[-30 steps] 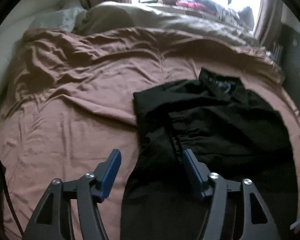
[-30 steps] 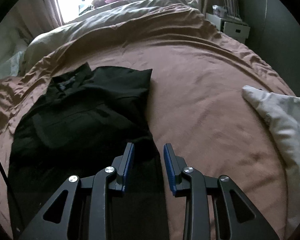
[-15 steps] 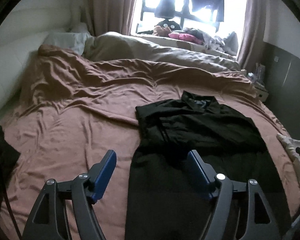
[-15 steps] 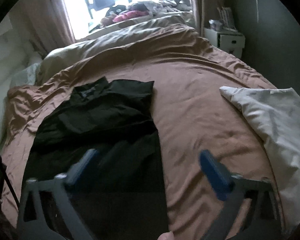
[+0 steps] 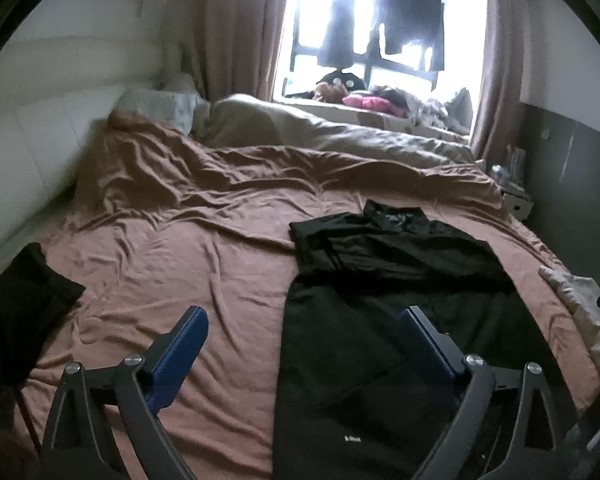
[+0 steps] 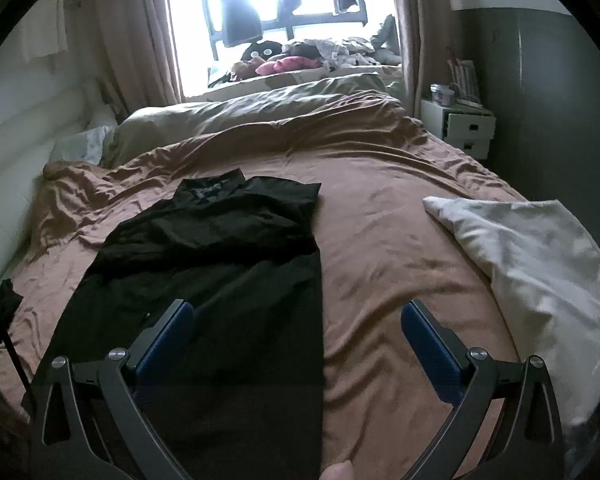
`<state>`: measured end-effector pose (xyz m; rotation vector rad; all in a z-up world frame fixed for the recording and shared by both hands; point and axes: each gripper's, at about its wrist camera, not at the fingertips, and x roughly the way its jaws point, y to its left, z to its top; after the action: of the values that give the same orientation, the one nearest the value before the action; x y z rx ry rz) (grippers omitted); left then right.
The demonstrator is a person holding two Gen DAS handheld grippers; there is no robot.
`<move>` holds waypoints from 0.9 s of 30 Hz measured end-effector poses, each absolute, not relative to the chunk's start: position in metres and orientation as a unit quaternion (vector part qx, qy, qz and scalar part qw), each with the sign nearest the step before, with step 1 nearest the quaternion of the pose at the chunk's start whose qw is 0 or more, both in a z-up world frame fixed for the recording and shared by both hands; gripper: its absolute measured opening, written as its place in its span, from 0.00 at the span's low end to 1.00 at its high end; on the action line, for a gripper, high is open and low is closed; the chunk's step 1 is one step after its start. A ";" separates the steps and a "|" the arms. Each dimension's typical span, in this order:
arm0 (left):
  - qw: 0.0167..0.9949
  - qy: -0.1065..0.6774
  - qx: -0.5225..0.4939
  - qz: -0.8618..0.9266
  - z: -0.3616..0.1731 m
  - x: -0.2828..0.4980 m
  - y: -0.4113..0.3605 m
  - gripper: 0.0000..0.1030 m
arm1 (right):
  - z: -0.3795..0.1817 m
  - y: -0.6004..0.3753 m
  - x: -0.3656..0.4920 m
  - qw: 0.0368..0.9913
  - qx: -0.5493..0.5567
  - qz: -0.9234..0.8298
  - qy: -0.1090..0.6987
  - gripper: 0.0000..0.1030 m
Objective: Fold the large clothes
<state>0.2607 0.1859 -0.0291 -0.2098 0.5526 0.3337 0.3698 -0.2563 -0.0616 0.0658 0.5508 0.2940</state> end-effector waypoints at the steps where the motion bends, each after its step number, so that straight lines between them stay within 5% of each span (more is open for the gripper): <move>1: 0.944 0.270 -0.112 0.153 -0.029 0.255 0.185 0.95 | -0.063 -0.259 0.364 0.951 0.033 0.146 0.269 1.00; 27: 0.948 0.266 -0.115 0.128 -0.057 0.142 0.152 1.00 | -0.113 -0.289 0.246 0.939 0.081 0.175 0.284 1.00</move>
<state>0.1420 0.1518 -0.0567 -0.2332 0.5422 0.2614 0.2464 -0.2886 -0.1130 0.1654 0.5791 0.3578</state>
